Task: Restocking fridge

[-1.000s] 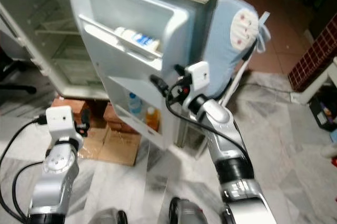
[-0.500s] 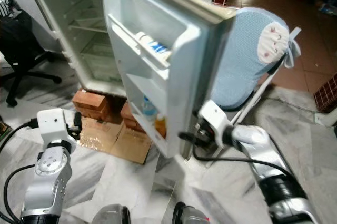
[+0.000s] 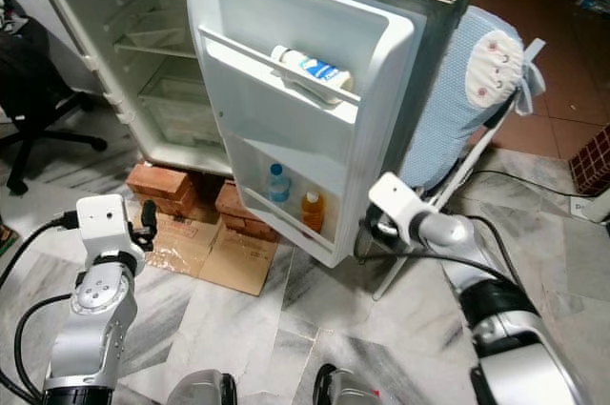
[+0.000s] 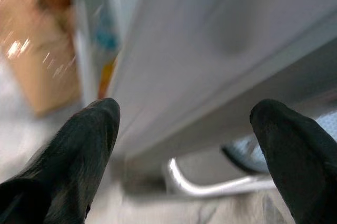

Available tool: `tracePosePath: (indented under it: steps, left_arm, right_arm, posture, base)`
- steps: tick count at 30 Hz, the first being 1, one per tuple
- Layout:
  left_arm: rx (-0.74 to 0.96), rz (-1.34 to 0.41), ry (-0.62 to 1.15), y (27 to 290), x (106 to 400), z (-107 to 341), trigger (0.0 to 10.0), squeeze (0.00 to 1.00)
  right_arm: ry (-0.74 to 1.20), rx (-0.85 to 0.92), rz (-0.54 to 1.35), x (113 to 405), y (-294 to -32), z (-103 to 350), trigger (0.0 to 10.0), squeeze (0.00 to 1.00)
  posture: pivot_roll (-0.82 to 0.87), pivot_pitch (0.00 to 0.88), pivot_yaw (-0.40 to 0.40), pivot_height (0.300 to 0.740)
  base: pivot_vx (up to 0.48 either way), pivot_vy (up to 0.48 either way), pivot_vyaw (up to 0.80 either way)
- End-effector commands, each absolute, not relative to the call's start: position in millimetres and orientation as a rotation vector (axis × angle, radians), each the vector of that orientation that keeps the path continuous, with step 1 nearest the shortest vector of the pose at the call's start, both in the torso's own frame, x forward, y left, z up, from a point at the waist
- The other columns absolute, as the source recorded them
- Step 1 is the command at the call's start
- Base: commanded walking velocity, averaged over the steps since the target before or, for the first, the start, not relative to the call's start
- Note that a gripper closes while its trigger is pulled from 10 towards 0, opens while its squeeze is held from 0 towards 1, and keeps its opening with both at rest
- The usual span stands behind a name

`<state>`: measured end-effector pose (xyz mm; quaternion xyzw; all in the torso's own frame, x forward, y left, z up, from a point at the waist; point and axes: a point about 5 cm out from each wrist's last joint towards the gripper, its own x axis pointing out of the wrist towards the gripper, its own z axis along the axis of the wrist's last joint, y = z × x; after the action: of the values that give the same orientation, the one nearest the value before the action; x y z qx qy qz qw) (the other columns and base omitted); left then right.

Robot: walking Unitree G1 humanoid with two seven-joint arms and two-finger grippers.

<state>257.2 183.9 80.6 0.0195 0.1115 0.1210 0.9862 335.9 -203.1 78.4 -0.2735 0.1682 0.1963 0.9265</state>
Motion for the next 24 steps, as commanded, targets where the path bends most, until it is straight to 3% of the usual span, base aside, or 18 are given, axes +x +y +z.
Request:
tracePosePath:
  steps: [1,6,9,11,15,19,23,24]
  left_arm:
    - [0.046,0.249,0.212,185.7,256.8,84.9,10.0,0.0]
    - [0.047,0.245,0.212,185.2,257.3,85.2,10.0,0.0]
    - [0.045,0.241,0.21,184.1,258.4,85.1,10.0,0.0]
    - [0.044,0.239,0.209,183.8,258.5,85.0,10.0,0.0]
    - [0.041,0.24,0.21,183.7,259.2,84.4,10.0,0.0]
    - [0.04,0.241,0.208,184.1,259.7,84.3,10.0,0.0]
    - [0.041,0.24,0.209,184.4,260.2,84.0,10.0,0.0]
    - [0.042,0.235,0.21,184.0,261.2,83.5,10.0,0.0]
  right_arm:
    - [0.327,-0.54,0.353,338.5,-207.1,81.1,10.0,0.0]
    - [0.257,-0.358,0.372,342.3,-186.3,83.8,10.0,0.0]
    - [0.196,-0.014,0.657,329.9,-157.8,98.8,10.0,0.0]
    - [0.179,0.058,0.798,318.7,-150.6,104.7,10.0,0.0]
    - [0.307,-0.08,0.956,292.5,-171.5,86.9,10.0,0.0]
    - [0.515,-0.341,0.765,288.3,-227.9,60.8,10.0,0.0]
    - [0.571,-0.44,0.667,287.4,-249.2,57.3,10.0,0.0]
    - [0.584,-0.552,0.454,295.8,-270.5,59.9,10.0,0.0]
  posture:
    - [0.07,0.094,0.029,0.74]
    - [0.07,0.094,0.028,0.74]
    - [0.07,0.091,0.026,0.74]
    - [0.07,0.091,0.026,0.74]
    - [0.06,0.084,0.021,0.74]
    - [0.05,0.08,0.022,0.74]
    - [0.05,0.078,0.024,0.74]
    - [0.04,0.074,0.028,0.74]
  base:
    - [0.0,0.0,0.0]
    - [0.0,0.0,0.0]
    - [0.0,0.0,0.0]
    - [0.0,0.0,0.0]
    - [0.0,0.0,0.0]
    - [0.0,0.0,0.0]
    - [0.0,0.0,0.0]
    - [0.0,0.0,0.0]
